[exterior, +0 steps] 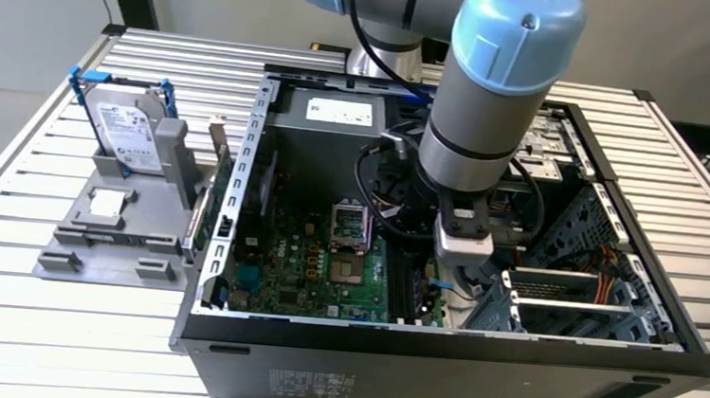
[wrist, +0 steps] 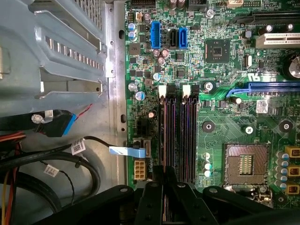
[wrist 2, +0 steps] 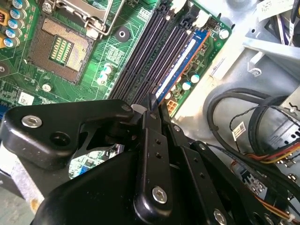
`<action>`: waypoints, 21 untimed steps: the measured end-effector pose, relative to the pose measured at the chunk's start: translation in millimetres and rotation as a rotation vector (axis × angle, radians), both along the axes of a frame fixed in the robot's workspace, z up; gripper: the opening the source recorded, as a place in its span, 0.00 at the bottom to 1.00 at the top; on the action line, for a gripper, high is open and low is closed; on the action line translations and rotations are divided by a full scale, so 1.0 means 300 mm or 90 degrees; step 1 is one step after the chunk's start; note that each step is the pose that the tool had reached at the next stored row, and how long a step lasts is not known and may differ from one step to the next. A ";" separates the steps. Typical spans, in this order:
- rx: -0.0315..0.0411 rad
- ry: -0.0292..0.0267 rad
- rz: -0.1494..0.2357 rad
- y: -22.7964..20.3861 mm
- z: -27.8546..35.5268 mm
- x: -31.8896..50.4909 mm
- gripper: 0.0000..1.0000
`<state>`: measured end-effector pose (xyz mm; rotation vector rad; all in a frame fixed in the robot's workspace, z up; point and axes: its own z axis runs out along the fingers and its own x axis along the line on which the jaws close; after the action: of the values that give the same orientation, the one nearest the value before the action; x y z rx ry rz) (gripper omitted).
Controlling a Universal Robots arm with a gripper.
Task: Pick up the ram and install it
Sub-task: 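Insert the ram into the slot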
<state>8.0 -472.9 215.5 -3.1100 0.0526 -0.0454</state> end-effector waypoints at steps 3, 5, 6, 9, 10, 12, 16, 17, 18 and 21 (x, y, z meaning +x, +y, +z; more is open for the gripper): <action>0.0002 0.0000 0.000 -0.002 0.000 0.000 0.00; 0.0001 0.0000 0.000 -0.002 0.000 0.000 0.00; 0.0002 0.0000 0.000 -0.003 0.000 0.000 0.00; -0.0001 0.0000 0.000 -0.006 0.000 0.000 0.00; 0.0000 0.0000 0.000 -0.007 0.000 0.000 0.00; -0.0001 0.0000 0.001 -0.007 0.000 0.000 0.00; -0.0015 0.0010 0.001 -0.008 0.014 0.001 0.00; -0.0015 0.0012 0.001 -0.007 0.018 0.002 0.00; -0.0018 0.0015 0.001 -0.007 0.025 0.002 0.00; -0.0027 0.0017 0.001 -0.006 0.032 0.002 0.00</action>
<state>8.6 -474.8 225.2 -3.1144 0.0505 -0.0413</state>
